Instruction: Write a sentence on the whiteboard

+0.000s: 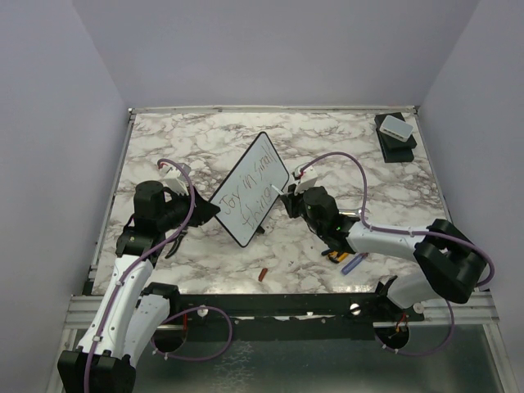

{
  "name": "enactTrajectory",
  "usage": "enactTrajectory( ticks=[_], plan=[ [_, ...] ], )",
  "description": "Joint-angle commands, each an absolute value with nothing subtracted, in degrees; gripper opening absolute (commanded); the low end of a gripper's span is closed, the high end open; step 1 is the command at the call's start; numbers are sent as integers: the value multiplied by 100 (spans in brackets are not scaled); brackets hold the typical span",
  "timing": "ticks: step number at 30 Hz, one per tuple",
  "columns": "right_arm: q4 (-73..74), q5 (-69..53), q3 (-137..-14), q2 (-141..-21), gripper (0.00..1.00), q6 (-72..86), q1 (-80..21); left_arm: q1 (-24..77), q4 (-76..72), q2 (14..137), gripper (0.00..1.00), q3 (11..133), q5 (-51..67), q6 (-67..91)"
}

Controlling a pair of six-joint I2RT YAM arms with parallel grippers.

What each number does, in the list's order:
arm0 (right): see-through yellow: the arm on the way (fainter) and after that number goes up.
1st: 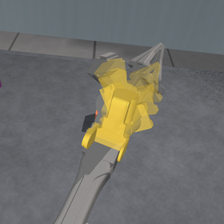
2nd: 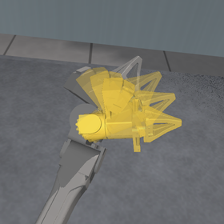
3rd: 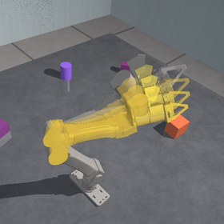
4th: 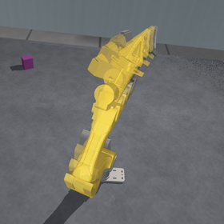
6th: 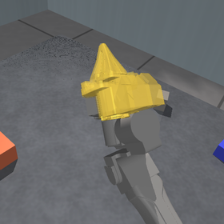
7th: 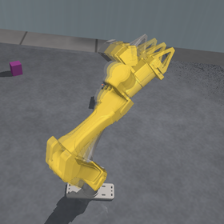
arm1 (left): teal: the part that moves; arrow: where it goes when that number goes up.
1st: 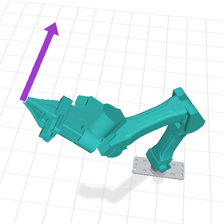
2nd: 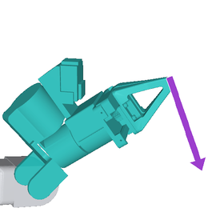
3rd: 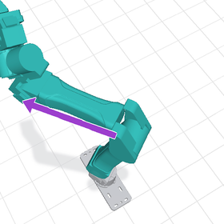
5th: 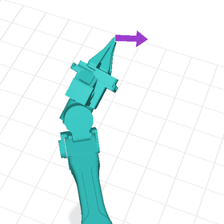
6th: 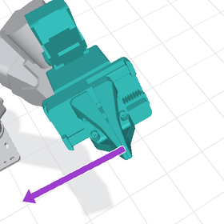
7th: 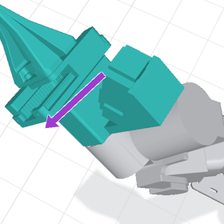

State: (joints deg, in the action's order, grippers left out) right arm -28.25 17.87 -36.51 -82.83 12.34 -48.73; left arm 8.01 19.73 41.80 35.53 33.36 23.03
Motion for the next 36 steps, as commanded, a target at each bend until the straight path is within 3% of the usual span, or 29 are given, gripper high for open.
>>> enactTrajectory(
  ticks=[1,36],
  plan=[
    [-2863,1563,-3758,-8415,1,1271,-4852,838,2029,4142,0,3503,3294,2455],
    [-2722,1970,-3868,-8745,1,1380,-4852,855,2025,4131,0,3498,3287,2452]
  ],
)
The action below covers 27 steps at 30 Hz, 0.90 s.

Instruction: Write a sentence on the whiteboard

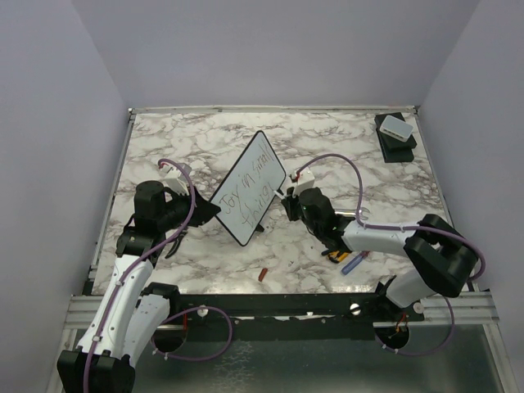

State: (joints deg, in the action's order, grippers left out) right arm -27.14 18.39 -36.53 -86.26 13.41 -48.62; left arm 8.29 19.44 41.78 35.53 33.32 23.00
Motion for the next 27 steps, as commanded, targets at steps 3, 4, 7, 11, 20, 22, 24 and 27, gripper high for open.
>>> enactTrajectory(
  ticks=[3,4,7,11,20,22,24,27],
  plan=[
    [-2790,2020,-3883,-8758,1,1365,-4852,855,2028,4131,0,3498,3285,2452],
    [-2794,2036,-3905,-8773,1,1349,-4852,855,2030,4130,0,3501,3287,2452],
    [-2813,2048,-3974,-8853,1,1317,-4852,859,2030,4122,0,3498,3287,2453],
    [-2796,2030,-4003,-8928,1,1317,-4852,863,2029,4122,0,3494,3278,2465],
    [-2639,1971,-3903,-8997,1,1455,-4852,866,2026,4122,0,3498,3278,2452],
    [-2625,1939,-3884,-9016,1,1499,-4852,865,2030,4122,0,3502,3279,2452],
    [-2628,1896,-3867,-9026,0,1511,-4852,861,2030,4122,0,3498,3276,2453],
    [-2629,1790,-3844,-9018,1,1491,-4852,866,2030,4126,0,3498,3277,2452]
  ],
)
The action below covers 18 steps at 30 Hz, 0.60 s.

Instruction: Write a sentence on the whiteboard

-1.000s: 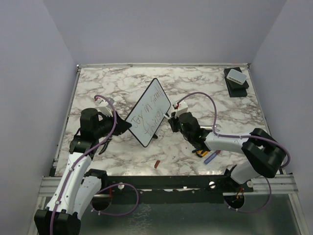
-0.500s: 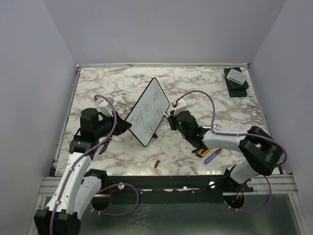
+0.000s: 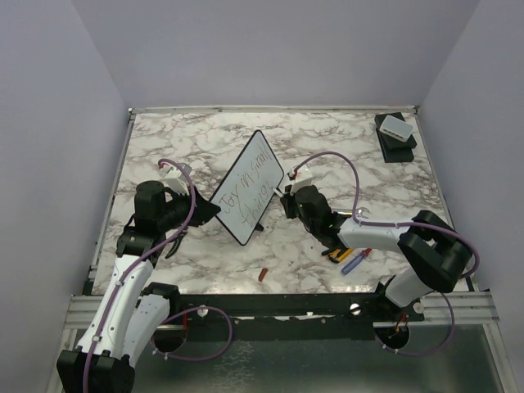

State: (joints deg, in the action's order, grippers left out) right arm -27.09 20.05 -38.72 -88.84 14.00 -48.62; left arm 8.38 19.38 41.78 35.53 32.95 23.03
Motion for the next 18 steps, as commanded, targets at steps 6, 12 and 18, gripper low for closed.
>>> enactTrajectory(
  ticks=[6,12,18],
  plan=[
    [-2633,1497,-3804,-8980,1,1427,-4852,866,2029,4109,0,3500,3276,2452],
    [-2654,1299,-3744,-8837,1,1362,-4860,862,2030,4121,0,3498,3278,2460],
    [-2757,1214,-3658,-8725,1,1320,-4868,864,2029,4113,0,3499,3278,2452]
  ],
)
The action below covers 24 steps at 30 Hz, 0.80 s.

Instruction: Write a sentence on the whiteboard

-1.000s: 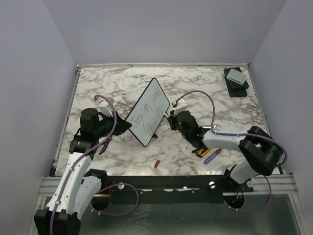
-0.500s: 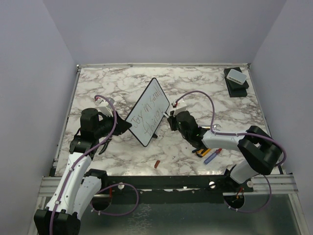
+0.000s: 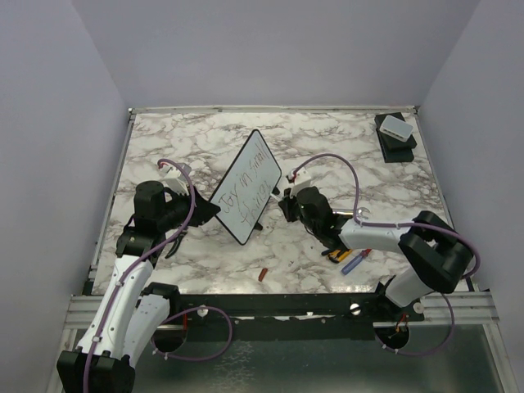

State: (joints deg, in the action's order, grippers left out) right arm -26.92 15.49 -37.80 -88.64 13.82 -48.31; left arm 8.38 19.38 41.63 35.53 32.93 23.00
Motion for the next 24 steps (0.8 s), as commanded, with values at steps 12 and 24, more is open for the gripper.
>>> enactTrajectory(
  ticks=[12,24],
  plan=[
    [-2397,2158,-3690,-8281,1,1463,-4761,863,2024,4121,0,3502,3270,2465],
    [-2681,1872,-3929,-8707,1,1369,-4511,875,2039,4096,0,3498,3251,2461]
  ],
)
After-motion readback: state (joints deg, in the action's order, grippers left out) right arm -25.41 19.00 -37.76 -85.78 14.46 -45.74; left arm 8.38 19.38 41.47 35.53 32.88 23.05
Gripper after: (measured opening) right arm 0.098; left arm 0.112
